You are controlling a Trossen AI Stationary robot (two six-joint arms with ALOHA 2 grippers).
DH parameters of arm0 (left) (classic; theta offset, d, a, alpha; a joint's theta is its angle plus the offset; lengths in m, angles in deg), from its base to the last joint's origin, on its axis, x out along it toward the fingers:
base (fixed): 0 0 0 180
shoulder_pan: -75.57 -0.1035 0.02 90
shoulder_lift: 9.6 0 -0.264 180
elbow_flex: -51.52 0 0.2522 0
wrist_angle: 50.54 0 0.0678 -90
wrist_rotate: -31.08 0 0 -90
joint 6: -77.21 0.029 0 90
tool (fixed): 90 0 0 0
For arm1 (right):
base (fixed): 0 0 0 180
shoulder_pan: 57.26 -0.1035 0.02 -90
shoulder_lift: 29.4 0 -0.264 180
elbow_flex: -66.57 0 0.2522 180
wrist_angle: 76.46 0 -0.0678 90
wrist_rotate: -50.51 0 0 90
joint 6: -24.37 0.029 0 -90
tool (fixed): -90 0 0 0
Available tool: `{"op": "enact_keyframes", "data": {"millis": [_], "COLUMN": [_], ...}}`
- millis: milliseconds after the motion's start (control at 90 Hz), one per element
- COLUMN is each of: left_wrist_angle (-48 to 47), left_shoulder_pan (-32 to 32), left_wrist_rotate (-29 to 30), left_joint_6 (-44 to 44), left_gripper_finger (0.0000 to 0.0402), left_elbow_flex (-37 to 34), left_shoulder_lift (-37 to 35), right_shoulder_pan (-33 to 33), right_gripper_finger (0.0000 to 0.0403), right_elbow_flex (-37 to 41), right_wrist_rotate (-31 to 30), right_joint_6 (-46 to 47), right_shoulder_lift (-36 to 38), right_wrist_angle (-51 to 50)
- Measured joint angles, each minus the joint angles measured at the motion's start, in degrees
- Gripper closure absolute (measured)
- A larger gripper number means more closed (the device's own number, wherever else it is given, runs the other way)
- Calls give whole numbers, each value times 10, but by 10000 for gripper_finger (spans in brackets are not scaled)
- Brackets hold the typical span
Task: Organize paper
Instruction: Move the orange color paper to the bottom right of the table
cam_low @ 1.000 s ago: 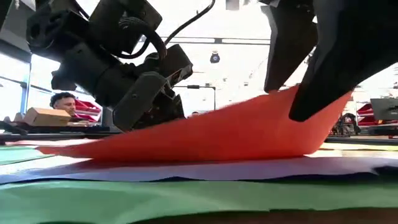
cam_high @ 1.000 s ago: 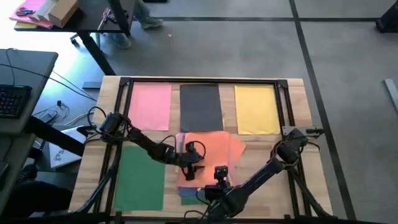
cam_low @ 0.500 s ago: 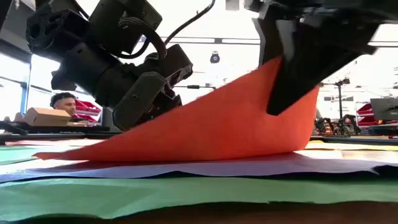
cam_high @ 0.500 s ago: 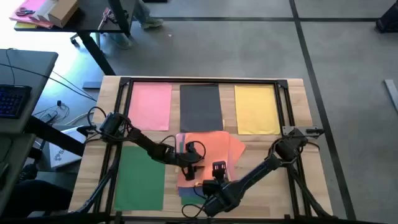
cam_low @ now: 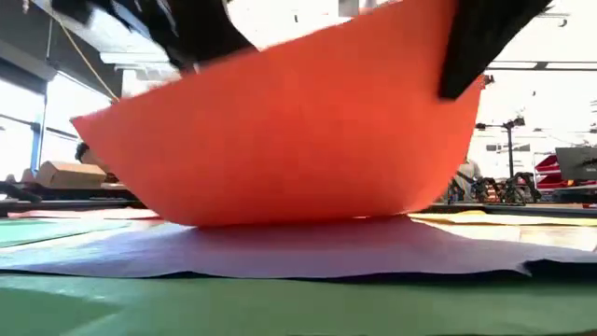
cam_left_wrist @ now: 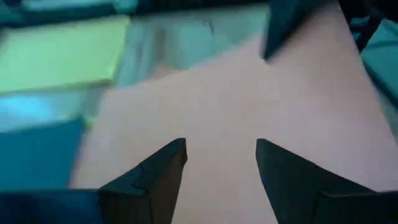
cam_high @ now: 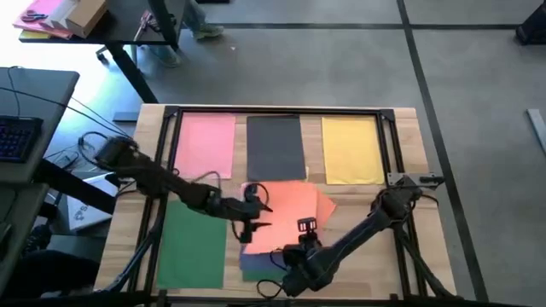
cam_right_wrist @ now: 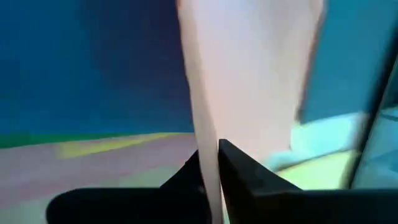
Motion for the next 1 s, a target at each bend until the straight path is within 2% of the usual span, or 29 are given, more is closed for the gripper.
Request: {"op": "enact_keyframes", "data": {"millis": [89,144,322,567,744,856,1000], "left_wrist_angle": [-21,-26,-41,-37,-37,-37,-45], "left_shoulder_pan": [21,36,65,62,60,61,62], "left_wrist_rotate": [28,42,53,74,76,76,76], "left_joint_6": [0,4,34,28,22,26,29], "left_gripper_finger": [216,216,216,216,216,216,216], "left_elbow_flex": [1,-5,-13,-13,-13,-13,-13], "left_shoulder_lift": [-29,-29,-30,-31,-32,-32,-32], "right_shoulder_pan": [-11,-23,-74,-127,-162,-176,-188], "right_gripper_finger": [403,403,403,403,403,402,385], "right_elbow_flex": [6,32,120,225,279,298,310], "right_wrist_rotate": [60,103,186,280,332,400,435], "right_joint_6": [41,47,71,73,16,-3,15], "right_shoulder_lift": [4,5,8,12,11,14,15], "right_wrist_angle": [-4,-8,-9,-8,-8,-8,-7]}}
